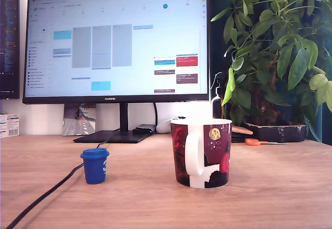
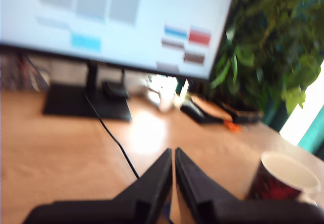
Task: Pick the blue coffee capsule and place it inside the red coffee cup
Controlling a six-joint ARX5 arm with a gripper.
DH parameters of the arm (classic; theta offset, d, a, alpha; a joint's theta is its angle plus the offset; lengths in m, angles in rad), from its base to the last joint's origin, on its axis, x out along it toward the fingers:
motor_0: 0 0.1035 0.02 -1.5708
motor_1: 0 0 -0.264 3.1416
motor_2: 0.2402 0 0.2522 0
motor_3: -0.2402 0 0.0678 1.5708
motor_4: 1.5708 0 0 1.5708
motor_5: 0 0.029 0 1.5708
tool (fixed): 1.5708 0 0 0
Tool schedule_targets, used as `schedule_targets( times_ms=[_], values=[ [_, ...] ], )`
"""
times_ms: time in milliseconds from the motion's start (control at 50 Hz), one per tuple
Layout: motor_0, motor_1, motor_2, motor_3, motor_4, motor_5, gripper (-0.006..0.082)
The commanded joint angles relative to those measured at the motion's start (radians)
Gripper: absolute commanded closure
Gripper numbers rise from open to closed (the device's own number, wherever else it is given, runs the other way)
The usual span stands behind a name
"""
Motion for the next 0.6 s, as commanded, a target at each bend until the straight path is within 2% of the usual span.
schedule_targets(
  times_ms=[0, 200, 340, 400, 500, 540, 580],
  values=[
    [-0.034, 0.046, -0.031, 0.042, -0.005, 0.014, 0.0776],
    [-0.133, 0.204, -0.030, 0.180, -0.036, 0.077, 0.0768],
    [-0.192, 0.321, -0.020, 0.245, -0.043, 0.109, 0.0661],
    [-0.216, 0.372, -0.019, 0.287, -0.043, 0.150, 0.0520],
    [-0.256, 0.448, -0.016, 0.356, -0.043, 0.249, 0.0197],
    [-0.270, 0.478, -0.006, 0.357, -0.046, 0.284, 0.0119],
    [-0.282, 0.509, 0.007, 0.354, -0.057, 0.304, 0.0095]
  ],
)
